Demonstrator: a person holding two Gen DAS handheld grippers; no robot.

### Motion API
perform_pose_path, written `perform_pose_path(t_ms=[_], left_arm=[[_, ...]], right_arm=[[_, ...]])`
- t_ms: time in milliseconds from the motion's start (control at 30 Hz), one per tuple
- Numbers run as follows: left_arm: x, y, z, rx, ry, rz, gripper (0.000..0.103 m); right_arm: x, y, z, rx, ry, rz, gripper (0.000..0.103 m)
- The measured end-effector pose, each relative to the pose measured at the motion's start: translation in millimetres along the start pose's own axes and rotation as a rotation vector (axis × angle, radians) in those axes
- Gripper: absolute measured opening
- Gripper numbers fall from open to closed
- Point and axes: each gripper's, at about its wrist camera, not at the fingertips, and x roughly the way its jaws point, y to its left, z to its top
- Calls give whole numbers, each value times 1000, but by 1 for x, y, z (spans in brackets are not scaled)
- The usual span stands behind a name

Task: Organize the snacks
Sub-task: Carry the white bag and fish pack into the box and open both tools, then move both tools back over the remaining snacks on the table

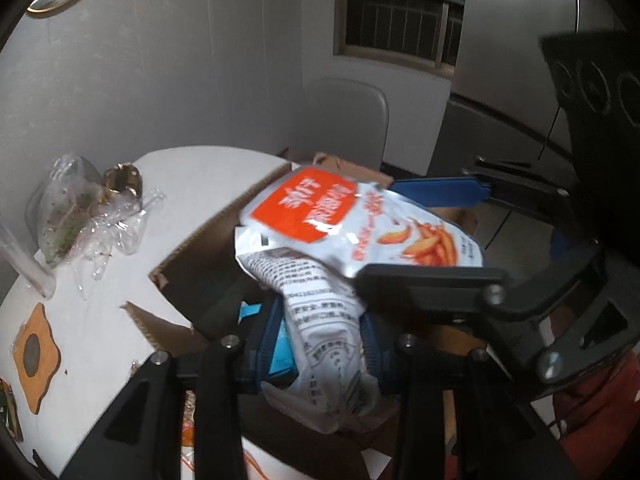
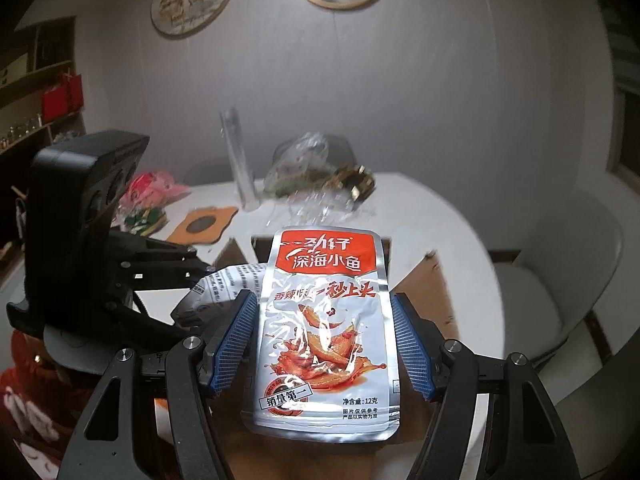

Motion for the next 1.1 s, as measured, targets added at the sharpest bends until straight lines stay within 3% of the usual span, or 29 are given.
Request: perform_pose_path(t_ms=[167,233,267,333,400,467,533,600,900,1000,1100], left_arm=[[11,-5,0,53,37,47,43],[6,-8,-1,73,13,53,47],[4,-3,0,70,3,54,51],[-4,-1,1,66,-29,74,75],[-9,-2,0,89,-47,94,84],[-11,-3,-1,104,-50,120,84],[-14,-1,-3,105,-52,127,87],[-16,3,-4,103,-59,142,89],[-40,10,-19,74,-92,152,91],[-53,16,-25,50,-115,154,102],[-69,23,-32,30,-143,154,102]], right_arm=[[27,-8,3,17,71,48,65],[33,-11,3,34,93,71,65],[36,-12,3,39,104,78,65],[41,-12,2,41,126,85,65],[44,-14,2,58,135,97,66],[44,-16,3,73,136,90,66],[42,-19,3,84,136,89,77],[40,-20,2,97,137,102,80],[27,-8,3,81,126,84,81],[23,-2,1,75,120,84,81],[18,5,-2,71,112,78,81]])
